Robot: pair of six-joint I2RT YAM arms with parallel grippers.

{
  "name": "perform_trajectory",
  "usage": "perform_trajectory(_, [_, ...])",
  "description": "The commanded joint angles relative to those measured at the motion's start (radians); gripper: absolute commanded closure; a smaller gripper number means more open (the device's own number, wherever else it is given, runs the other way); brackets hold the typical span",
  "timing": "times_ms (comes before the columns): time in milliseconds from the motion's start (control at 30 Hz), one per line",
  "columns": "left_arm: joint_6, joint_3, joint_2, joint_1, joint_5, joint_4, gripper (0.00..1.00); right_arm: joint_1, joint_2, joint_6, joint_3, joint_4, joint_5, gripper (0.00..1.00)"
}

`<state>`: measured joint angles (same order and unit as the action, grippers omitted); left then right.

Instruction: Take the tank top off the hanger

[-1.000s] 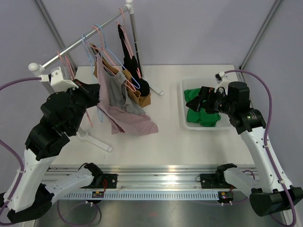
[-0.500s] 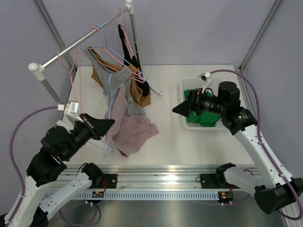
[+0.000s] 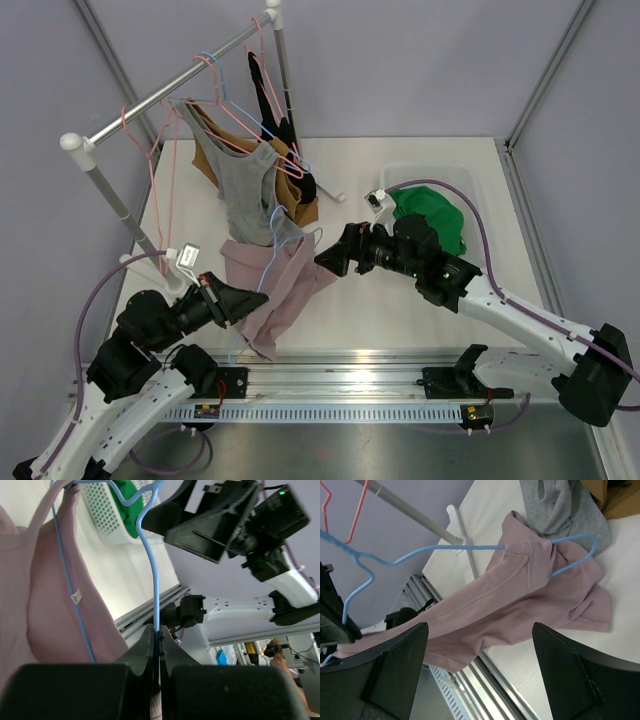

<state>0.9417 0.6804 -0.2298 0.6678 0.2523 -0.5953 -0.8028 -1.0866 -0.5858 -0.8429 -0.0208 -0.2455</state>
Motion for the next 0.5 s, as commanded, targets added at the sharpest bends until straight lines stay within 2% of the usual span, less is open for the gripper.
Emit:
perform_trajectory(0, [0.052, -0.012, 0.023, 0.004, 0.064, 0.135, 1.00, -0.041, -0.045, -0.062, -0.010, 0.160, 0.147, 0.08])
perform_trajectory(133, [0.065, -0.031, 0.015, 0.004, 0.077, 0.176, 1.00, -0.076, -0.116, -0.074, -0.048, 0.151, 0.264, 0.12])
perform_trajectory(233, [0.066, -0.032, 0.007, 0.004, 0.087, 0.193, 1.00, -0.079, -0.160, -0.088, -0.054, 0.189, 0.294, 0.16])
perform_trajectory(467, [0.074, -0.030, 0.015, 0.004, 0.102, 0.203, 1.00, -0.079, -0.271, -0.062, -0.094, 0.239, 0.374, 0.36])
